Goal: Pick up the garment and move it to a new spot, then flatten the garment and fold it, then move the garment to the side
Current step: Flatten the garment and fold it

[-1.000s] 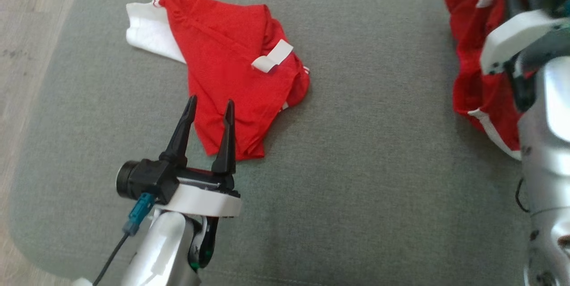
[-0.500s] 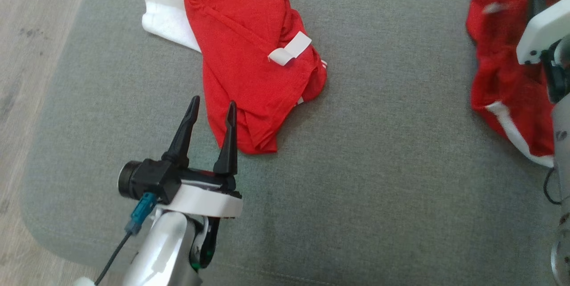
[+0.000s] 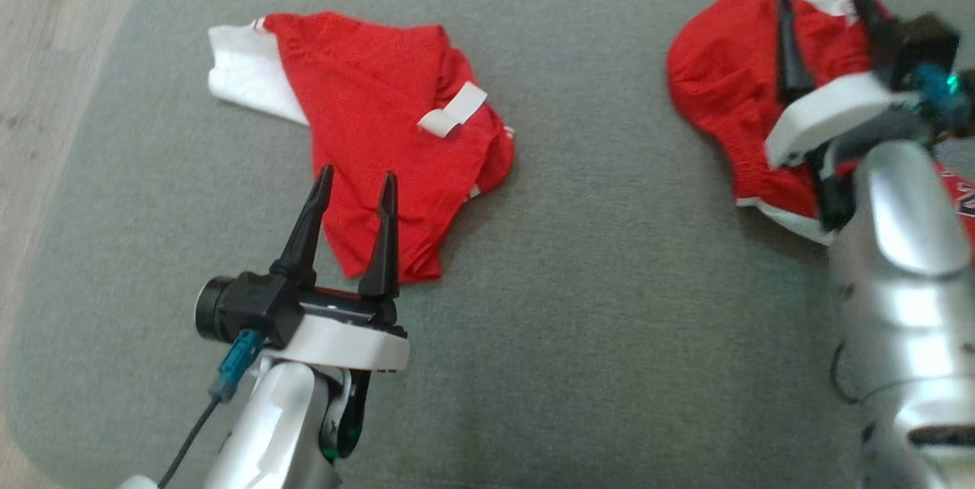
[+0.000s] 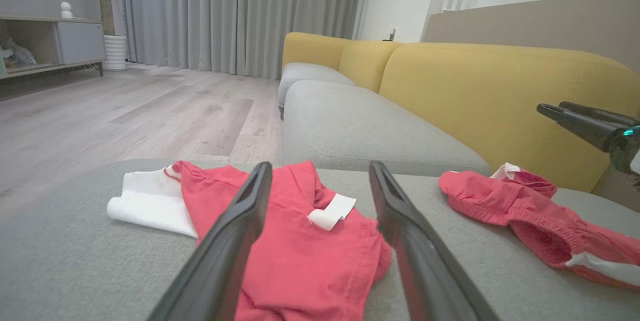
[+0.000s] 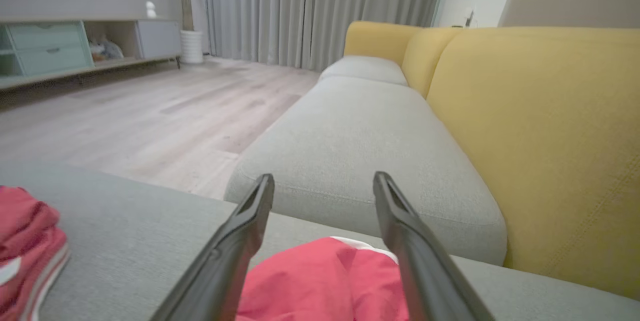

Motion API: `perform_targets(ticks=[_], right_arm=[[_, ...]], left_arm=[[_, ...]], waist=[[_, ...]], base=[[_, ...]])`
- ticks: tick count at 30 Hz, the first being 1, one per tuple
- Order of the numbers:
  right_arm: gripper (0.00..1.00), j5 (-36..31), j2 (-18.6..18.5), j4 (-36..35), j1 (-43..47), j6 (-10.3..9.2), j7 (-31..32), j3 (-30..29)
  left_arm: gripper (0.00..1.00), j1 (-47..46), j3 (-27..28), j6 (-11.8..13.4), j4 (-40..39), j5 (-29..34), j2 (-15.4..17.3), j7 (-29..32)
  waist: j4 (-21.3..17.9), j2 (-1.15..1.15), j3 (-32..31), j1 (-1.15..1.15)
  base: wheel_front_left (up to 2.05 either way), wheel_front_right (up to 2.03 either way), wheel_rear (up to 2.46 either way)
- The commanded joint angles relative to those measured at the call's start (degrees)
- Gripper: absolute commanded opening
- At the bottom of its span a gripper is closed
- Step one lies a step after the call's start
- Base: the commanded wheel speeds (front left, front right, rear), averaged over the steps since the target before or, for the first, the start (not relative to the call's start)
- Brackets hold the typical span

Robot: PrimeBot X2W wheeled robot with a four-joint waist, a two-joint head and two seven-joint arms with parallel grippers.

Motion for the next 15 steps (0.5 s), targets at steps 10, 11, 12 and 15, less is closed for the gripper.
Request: perform_targets(ticks=[10, 11, 12, 15], right_arm=[[1.0, 14.1, 3.6, -20.3, 21.4, 0.39, -3.7, 8.7], [1.0, 15.1, 3.7, -21.9, 23.9, 0.39, -3.8, 9.7], [1.0, 15.6, 3.7, -23.3, 26.2, 0.39, -3.8, 10.6], [1.0, 16.5, 3.7, -25.8, 31.6, 0.39, -3.8, 12.0]], left_arm=[[1.0, 1.1, 2.7, 0.1, -2.0, 0.2, 0.2, -0.5], [1.0, 1.2, 2.7, 0.0, -2.0, 0.3, 0.2, -0.5], [1.0, 1.3, 2.7, 0.0, -2.0, 0.4, 0.2, -0.5], [1.0, 1.4, 2.6, -0.3, -1.8, 0.7, 0.2, -0.5]], waist=[[-5.5, 0.0, -4.5, 0.0], [-5.8, 0.0, -4.5, 0.0], [-6.0, 0.0, -4.5, 0.0], [-6.3, 0.0, -4.4, 0.0]], base=[[0.0, 0.0, 0.0], [0.0, 0.0, 0.0], [0.0, 0.0, 0.0], [0.0, 0.0, 0.0]])
